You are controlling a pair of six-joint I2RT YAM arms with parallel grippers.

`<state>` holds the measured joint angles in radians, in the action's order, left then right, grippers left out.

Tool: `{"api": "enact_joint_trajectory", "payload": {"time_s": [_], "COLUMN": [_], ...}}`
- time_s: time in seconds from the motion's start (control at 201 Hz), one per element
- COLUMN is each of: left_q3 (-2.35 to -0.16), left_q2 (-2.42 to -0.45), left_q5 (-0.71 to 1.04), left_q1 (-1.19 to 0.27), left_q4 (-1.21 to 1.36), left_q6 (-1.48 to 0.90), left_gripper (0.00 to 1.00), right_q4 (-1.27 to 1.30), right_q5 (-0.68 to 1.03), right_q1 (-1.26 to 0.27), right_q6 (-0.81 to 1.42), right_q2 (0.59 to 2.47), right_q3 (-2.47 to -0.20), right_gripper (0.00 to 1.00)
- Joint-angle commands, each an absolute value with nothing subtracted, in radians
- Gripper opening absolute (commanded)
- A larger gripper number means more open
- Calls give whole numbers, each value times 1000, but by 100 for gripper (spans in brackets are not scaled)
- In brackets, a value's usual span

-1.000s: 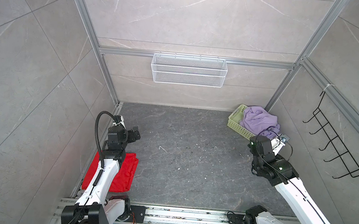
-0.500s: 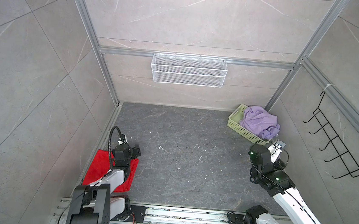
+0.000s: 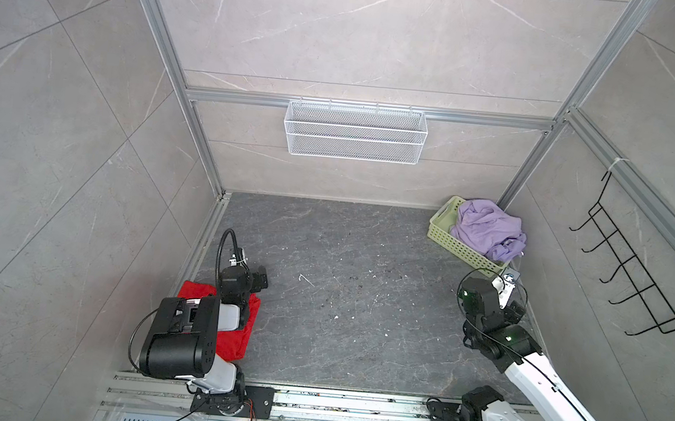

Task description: Fold and stack the t-shirts

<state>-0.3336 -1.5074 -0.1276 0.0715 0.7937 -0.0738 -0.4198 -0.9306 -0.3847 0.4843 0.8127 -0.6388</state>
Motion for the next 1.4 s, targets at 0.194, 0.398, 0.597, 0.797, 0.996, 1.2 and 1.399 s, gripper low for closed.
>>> {"api": "enact_joint_trajectory", "payload": {"time_s": [0.194, 0.398, 0.597, 0.797, 0.996, 1.2, 1.399], "left_q3": [-355, -357, -357, -358, -360, -362, -363], "left_q2": [-1499, -1500, -1500, -1500, -1502, -1503, -1503], "left_q5": [-134, -162, -163, -163, -162, -161, -162], "left_q1": [59, 43, 42, 41, 41, 41, 41], "left_q4": [850, 848, 848, 848, 848, 841, 841], "left_q6": [-44, -35, -36, -36, -36, -37, -38], "left_gripper": [100, 100, 100, 100, 100, 100, 100], "right_q4": [415, 754, 1122, 986, 976, 874, 896], "right_q5": [-830, -726, -631, -377, -213, -193, -199], "right_q1": [-376, -348, -311, -216, -124, -110, -110], "right_q6": [19, 19, -80, -10, 28, 43, 37], "right_q2": [949, 1232, 1502, 1460, 1541, 1511, 1519], "right_q3": [-303, -263, -278, -281, -333, -353, -348], "right_gripper": [99, 99, 100, 100, 99, 99, 99]}}
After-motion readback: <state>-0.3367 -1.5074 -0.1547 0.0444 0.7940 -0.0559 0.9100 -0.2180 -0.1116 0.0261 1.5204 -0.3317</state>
